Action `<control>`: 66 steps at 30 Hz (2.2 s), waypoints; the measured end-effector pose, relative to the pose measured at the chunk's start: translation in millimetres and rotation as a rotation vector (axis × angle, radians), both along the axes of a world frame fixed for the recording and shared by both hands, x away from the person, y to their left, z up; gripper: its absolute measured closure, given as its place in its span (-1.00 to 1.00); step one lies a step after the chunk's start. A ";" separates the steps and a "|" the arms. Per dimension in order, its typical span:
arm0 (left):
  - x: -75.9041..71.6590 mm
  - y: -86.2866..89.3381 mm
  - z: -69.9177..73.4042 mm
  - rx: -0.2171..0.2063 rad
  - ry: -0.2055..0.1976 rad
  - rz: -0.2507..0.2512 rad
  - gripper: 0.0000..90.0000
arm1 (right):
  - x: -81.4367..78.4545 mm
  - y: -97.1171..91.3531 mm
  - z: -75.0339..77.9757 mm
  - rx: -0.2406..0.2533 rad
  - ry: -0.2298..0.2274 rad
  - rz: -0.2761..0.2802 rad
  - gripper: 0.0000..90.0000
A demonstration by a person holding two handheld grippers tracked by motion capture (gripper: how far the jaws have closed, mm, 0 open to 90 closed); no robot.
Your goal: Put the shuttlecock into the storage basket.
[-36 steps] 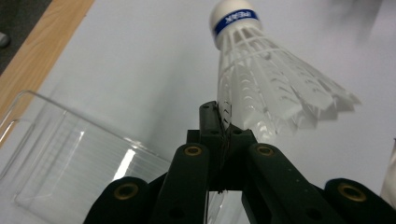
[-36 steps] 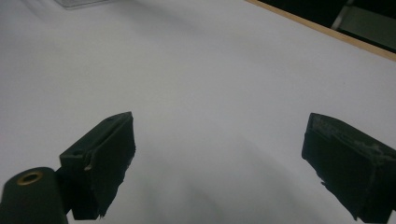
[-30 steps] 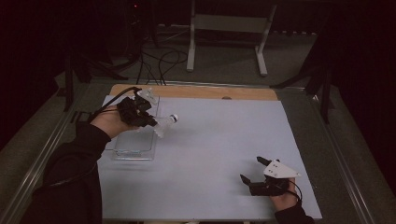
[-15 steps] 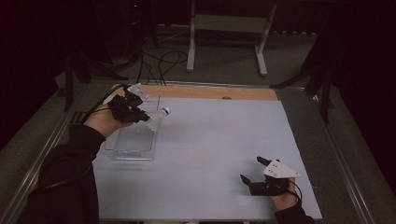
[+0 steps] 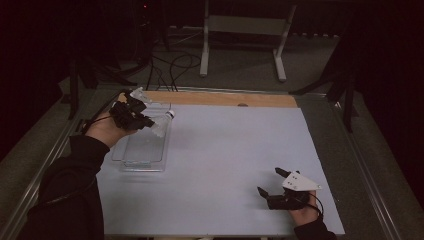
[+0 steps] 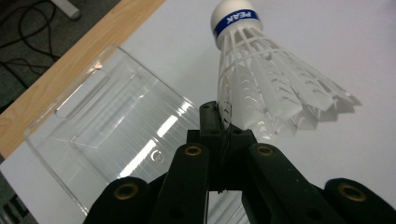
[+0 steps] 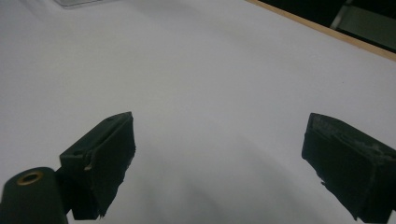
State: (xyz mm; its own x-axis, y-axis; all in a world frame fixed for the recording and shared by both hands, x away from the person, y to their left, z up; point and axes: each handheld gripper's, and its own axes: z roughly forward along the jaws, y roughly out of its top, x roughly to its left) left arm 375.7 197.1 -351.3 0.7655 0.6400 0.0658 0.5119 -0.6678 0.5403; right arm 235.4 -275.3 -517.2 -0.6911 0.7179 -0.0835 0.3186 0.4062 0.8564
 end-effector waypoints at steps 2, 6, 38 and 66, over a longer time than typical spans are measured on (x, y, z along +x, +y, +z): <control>0.0 2.8 -0.5 0.008 -0.001 0.015 1.00 | -0.1 0.1 -0.1 -0.003 -0.001 0.002 -0.79; -0.3 8.4 -2.1 0.010 -0.004 0.034 1.00 | -0.2 0.7 0.0 0.002 0.000 0.004 -0.79; 14.0 33.2 -52.0 -0.020 0.007 0.271 1.00 | 0.1 0.9 -0.7 -0.003 0.006 0.005 -0.79; 24.1 13.5 -101.3 -0.040 0.031 0.355 1.00 | 0.5 0.0 -0.8 -0.008 0.006 0.004 -0.79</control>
State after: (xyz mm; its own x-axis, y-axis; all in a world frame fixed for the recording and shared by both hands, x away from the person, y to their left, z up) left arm 399.8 210.6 -452.6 0.4961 0.8681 0.0158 0.7248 -0.4241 0.5430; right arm 235.8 -275.4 -518.0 -0.6943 0.7146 -0.0849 0.3219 0.4140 0.8515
